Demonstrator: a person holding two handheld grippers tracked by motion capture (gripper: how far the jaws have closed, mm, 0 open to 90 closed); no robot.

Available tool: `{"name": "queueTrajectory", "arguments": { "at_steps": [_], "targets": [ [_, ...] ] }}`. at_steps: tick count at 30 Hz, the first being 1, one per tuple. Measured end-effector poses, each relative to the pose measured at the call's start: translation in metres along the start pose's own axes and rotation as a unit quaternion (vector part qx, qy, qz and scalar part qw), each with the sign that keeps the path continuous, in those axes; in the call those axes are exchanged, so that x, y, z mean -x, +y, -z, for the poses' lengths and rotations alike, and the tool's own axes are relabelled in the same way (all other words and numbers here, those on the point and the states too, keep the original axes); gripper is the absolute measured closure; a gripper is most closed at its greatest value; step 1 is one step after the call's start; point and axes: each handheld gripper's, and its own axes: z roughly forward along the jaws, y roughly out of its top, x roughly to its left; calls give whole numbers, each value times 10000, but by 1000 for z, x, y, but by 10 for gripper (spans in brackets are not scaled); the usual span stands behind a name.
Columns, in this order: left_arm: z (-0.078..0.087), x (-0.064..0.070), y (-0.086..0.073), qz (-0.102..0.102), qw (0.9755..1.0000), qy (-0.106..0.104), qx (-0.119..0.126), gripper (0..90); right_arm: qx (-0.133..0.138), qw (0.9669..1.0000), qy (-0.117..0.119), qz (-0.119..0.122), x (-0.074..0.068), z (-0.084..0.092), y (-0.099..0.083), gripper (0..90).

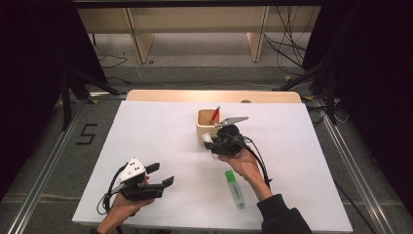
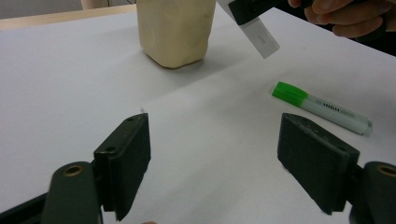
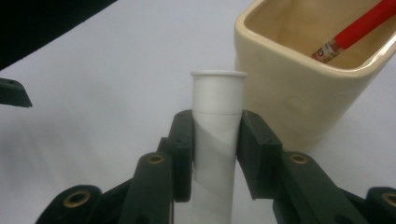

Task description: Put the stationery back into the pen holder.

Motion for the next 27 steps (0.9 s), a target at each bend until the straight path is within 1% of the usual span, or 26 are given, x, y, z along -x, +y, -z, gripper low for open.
{"name": "queueTrajectory", "arguments": {
  "at_steps": [5, 8, 11, 20, 27],
  "targets": [
    [-1, 0, 0, 3, 10000, 17, -21, 251, 132, 9999, 4, -19, 1, 6, 4, 682],
    [-1, 1, 0, -6, 10000, 12, -18, 252, 187, 9998, -9, 14, -1, 9, 7, 682],
    [-1, 0, 0, -6, 10000, 19, -22, 252, 298, 9996, -13, 14, -2, 12, 11, 682],
    [-1, 0, 0, -31, 10000, 15, -14, 252, 611, 9980, -44, -127, 0, 19, 29, 682],
    [-1, 1, -1, -60, 10000, -3, -42, 247, 718, 9971, -120, -220, 4, 21, 41, 681]
  ]
}}
